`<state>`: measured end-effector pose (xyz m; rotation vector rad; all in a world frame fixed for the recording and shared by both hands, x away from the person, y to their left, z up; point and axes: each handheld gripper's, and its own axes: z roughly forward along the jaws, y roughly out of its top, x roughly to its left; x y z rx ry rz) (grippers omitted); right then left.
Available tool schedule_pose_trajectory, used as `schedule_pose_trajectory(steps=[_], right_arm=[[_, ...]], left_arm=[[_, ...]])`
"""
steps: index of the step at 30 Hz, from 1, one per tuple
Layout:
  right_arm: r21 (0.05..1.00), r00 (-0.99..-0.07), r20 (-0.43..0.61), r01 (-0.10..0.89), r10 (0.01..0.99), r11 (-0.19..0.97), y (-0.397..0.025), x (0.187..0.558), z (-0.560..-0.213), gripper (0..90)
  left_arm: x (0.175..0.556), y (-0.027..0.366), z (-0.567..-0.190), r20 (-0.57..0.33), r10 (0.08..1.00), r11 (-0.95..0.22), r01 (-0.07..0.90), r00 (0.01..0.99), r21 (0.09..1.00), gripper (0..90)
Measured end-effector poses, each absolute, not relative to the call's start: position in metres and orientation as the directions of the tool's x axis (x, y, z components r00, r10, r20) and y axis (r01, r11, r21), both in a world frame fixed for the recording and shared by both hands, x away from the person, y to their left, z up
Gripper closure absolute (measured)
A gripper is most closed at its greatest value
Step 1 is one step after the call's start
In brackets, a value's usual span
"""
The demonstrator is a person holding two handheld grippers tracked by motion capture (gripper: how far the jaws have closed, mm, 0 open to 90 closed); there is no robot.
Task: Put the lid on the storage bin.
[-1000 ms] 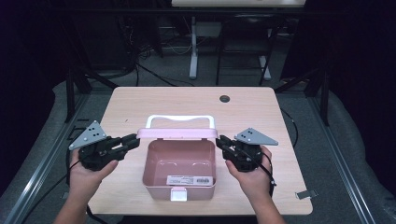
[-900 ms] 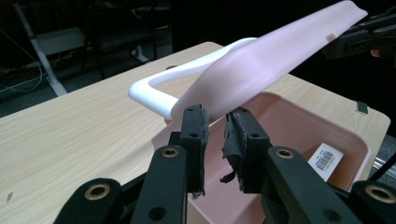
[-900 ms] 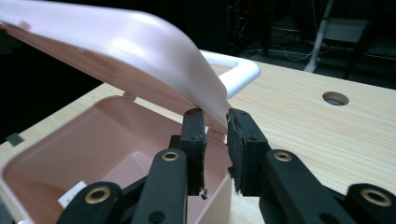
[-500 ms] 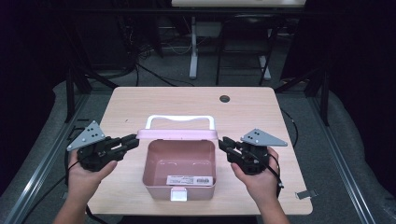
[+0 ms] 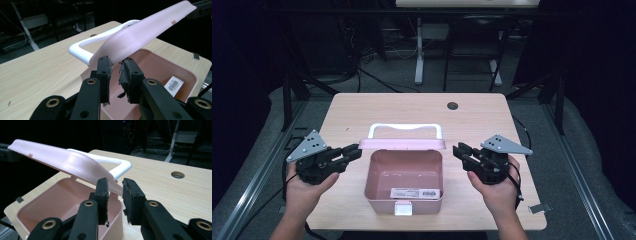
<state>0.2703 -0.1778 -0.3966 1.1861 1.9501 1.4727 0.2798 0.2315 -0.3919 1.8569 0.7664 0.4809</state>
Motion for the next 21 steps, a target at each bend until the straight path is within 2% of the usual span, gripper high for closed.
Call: schedule_pose_trajectory(steps=[7, 21], right_arm=[[0.928, -0.548, 0.157, 0.366, 0.822, 0.066, -0.181, 0.273, -0.397, 70.2], [0.928, -0.552, 0.179, 0.37, 0.814, 0.046, -0.181, 0.278, -0.401, 64.8]], left_arm=[[0.275, 0.23, -0.389, 0.005, 0.693, -0.306, 0.289, 0.721, 0.907, 76.2], [0.265, 0.233, -0.401, -0.017, 0.688, -0.298, 0.304, 0.725, 0.905, 75.0]])
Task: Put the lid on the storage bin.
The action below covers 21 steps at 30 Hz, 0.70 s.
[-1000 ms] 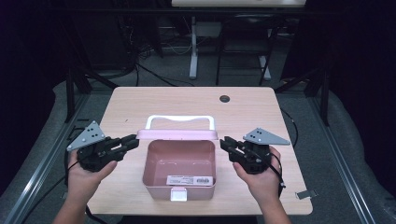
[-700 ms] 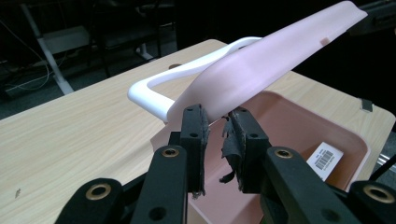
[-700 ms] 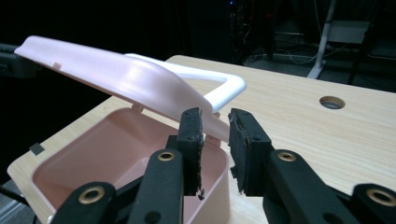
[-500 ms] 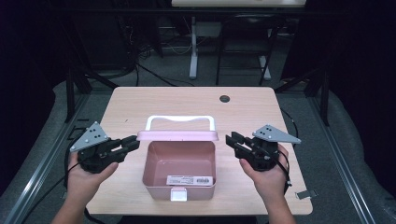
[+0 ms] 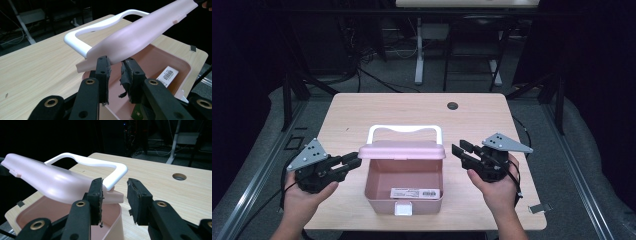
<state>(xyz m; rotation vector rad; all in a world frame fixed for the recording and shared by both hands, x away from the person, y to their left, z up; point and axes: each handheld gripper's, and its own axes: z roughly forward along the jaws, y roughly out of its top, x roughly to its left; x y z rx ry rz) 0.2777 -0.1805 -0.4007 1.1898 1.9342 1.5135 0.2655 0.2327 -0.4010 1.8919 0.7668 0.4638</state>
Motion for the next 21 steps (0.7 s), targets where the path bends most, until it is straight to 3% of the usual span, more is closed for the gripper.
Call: schedule_pose_trajectory(steps=[21], right_arm=[[0.916, -0.57, 0.206, 0.399, 0.795, 0.048, -0.177, 0.285, -0.408, 59.1]], left_arm=[[0.252, 0.235, -0.416, -0.017, 0.674, -0.317, 0.31, 0.739, 0.897, 74.7]])
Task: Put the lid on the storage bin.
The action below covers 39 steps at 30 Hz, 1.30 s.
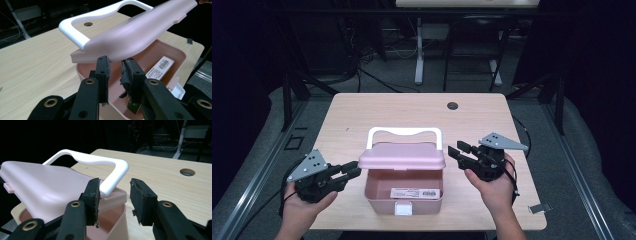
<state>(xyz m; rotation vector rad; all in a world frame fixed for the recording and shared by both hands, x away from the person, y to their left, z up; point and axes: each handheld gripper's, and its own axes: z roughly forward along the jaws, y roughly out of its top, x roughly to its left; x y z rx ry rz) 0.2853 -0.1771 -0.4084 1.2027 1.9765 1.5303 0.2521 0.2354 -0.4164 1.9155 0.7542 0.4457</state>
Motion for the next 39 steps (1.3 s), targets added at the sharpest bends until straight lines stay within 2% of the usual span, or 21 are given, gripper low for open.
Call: schedule_pose_trajectory(steps=[39], right_arm=[[0.876, -0.608, 0.269, 0.477, 0.747, 0.074, -0.154, 0.31, -0.433, 54.1]], left_arm=[[0.231, 0.236, -0.444, -0.028, 0.679, -0.322, 0.332, 0.733, 0.886, 75.4]])
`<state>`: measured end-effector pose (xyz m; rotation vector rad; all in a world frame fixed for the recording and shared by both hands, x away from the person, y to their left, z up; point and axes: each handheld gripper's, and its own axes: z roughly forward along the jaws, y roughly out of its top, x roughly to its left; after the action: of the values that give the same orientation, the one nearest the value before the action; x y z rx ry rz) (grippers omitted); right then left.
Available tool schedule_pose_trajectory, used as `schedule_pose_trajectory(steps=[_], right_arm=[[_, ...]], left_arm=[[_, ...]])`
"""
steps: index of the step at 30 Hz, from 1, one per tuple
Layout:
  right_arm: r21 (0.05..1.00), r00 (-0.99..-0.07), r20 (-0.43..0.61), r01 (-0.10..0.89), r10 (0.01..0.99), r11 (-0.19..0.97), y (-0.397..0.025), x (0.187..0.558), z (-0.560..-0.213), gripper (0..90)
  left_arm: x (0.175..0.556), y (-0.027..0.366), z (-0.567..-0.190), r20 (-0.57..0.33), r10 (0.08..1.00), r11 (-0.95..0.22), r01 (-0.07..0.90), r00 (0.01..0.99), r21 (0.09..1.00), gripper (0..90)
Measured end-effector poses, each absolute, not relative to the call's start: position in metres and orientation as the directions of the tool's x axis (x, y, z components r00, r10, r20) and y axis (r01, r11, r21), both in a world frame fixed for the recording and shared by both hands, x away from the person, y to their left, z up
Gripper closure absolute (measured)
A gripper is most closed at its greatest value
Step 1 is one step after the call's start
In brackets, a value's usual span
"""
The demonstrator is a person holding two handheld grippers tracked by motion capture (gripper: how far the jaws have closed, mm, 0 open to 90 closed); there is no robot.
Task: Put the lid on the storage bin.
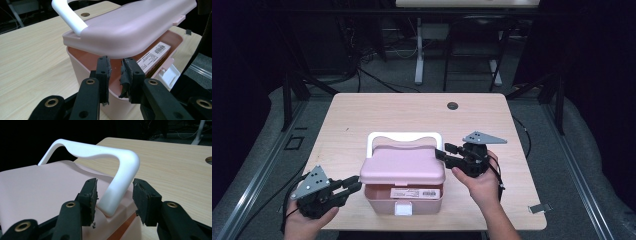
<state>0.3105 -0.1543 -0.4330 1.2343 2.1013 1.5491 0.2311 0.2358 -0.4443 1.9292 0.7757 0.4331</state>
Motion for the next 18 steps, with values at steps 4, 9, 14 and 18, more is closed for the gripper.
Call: schedule_pose_trajectory(steps=[4, 9, 14, 18], right_arm=[[0.87, -0.61, 0.27, 0.486, 0.745, 0.083, -0.1513, 0.3117, -0.4363, 54.1], [0.873, -0.607, 0.263, 0.481, 0.75, 0.083, -0.1494, 0.3113, -0.438, 53.8], [0.87, -0.605, 0.269, 0.486, 0.749, 0.08, -0.1491, 0.3126, -0.4401, 54.3], [0.868, -0.608, 0.279, 0.491, 0.743, 0.076, -0.1484, 0.3134, -0.4419, 55.1]], left_arm=[[0.2312, 0.2352, -0.4463, -0.031, 0.681, -0.323, 0.338, 0.732, 0.884, 75.4], [0.2311, 0.2355, -0.4477, -0.03, 0.68, -0.325, 0.338, 0.733, 0.883, 75.4], [0.2305, 0.2353, -0.45, -0.031, 0.681, -0.327, 0.341, 0.731, 0.881, 75.3], [0.2298, 0.2351, -0.4519, -0.037, 0.681, -0.324, 0.346, 0.732, 0.881, 75.3]])
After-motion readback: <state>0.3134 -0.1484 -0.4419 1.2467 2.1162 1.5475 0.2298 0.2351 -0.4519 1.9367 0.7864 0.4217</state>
